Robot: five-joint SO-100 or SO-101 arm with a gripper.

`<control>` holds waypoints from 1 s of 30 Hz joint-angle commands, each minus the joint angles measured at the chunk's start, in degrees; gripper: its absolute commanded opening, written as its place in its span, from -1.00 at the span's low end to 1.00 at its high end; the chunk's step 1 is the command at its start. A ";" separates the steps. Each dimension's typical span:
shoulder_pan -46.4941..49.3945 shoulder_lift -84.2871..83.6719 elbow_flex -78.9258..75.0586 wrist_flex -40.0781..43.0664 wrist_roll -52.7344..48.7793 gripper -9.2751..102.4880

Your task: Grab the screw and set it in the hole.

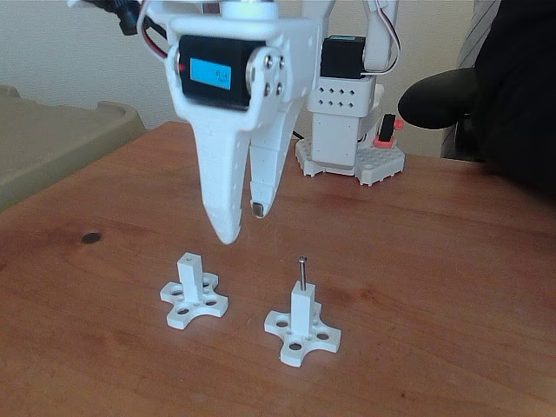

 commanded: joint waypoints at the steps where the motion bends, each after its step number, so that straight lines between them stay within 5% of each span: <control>1: 0.53 11.16 2.37 0.26 -0.88 -0.76; 5: 0.70 20.48 9.14 -0.26 -1.58 -0.91; 30: 1.41 71.46 63.81 -16.26 -2.81 -0.91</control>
